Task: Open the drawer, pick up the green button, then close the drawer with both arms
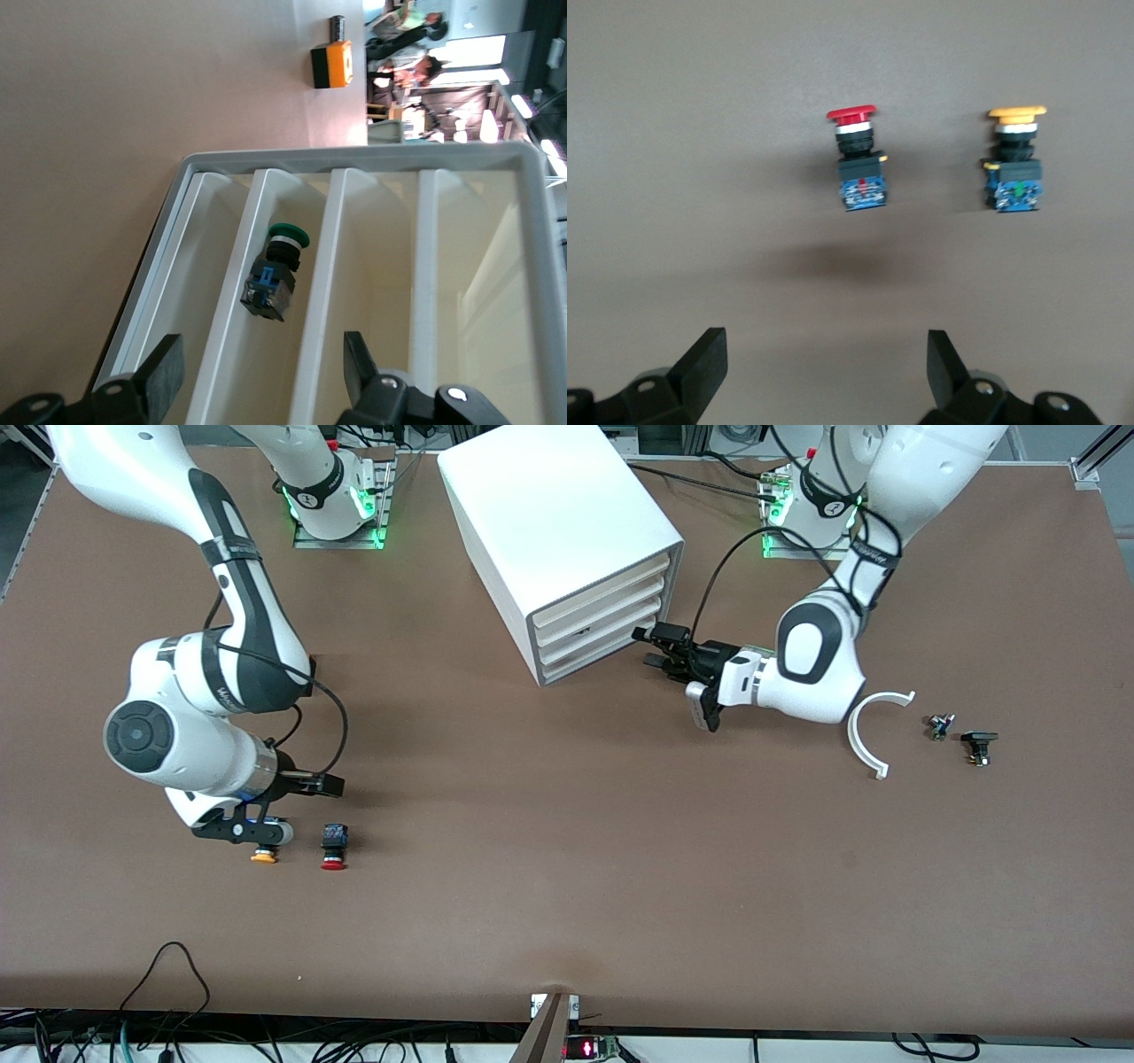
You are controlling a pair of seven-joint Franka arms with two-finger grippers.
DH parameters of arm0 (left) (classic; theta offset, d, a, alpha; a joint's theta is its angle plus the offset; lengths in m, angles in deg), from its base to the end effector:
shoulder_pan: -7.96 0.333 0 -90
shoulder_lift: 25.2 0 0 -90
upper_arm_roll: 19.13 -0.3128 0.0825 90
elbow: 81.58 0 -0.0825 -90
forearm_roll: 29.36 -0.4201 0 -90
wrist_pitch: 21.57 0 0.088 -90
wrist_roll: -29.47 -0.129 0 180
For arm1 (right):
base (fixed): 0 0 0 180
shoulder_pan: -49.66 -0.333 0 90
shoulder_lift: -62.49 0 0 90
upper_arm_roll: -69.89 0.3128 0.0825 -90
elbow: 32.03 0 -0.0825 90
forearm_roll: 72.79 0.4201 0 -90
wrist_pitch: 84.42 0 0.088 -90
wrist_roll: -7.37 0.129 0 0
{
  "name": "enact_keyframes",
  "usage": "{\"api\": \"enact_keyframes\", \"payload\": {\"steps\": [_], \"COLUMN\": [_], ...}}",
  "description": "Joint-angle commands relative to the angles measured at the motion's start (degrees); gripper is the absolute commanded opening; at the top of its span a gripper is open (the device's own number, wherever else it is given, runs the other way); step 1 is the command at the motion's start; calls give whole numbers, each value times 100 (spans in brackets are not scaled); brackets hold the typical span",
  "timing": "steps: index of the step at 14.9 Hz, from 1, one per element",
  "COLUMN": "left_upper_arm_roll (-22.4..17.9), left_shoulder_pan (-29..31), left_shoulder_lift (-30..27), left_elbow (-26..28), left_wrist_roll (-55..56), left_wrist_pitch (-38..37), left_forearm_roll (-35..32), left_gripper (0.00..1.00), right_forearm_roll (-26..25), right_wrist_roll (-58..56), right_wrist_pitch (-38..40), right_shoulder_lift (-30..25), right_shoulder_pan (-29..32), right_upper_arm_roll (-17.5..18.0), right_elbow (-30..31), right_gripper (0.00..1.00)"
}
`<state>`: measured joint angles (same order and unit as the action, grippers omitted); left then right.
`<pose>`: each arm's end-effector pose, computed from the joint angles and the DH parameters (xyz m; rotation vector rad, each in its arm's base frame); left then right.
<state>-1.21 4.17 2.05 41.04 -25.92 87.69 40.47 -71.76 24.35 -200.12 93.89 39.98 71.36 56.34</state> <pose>0.4677 -0.2896 0.1516 1.8625 -0.4268 -0.3175 0.7042 0.1381 0.2853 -3.1230 0.1773 0.1188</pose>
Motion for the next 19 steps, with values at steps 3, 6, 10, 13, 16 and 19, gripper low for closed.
{"api": "enact_keyframes", "payload": {"steps": [3, 6, 10, 13, 16, 19], "left_upper_arm_roll": [142, 142, 133, 133, 133, 142], "left_shoulder_pan": [-25, -184, -202, -202, -298, -385], "left_shoulder_lift": [228, 281, 386, 570, 606, 624], "left_elbow": [201, 333, 395, 386, 429, 500], "left_wrist_roll": [-464, -481, -603, -876, -903, -938], "left_wrist_pitch": [78, 96, 104, 105, 113, 324], "left_forearm_roll": [373, 495, 496, 496, 496, 513], "left_gripper": [65, 64, 64, 64, 58, 30], "right_forearm_roll": [20, 11, 2, 2, 2, 2], "right_wrist_roll": [963, 1525, 2211, 2511, 2783, 3187], "right_wrist_pitch": [162, 171, 206, 232, 241, 652], "right_shoulder_lift": [269, 331, 472, 560, 612, 884], "right_shoulder_pan": [-412, -623, -895, -992, -1115, -1299], "right_upper_arm_roll": [-23, -24, -24, -24, -24, -24], "right_elbow": [-416, -522, -838, -1014, -1128, -1741], "right_gripper": [100, 100, 100, 100, 100, 100]}}
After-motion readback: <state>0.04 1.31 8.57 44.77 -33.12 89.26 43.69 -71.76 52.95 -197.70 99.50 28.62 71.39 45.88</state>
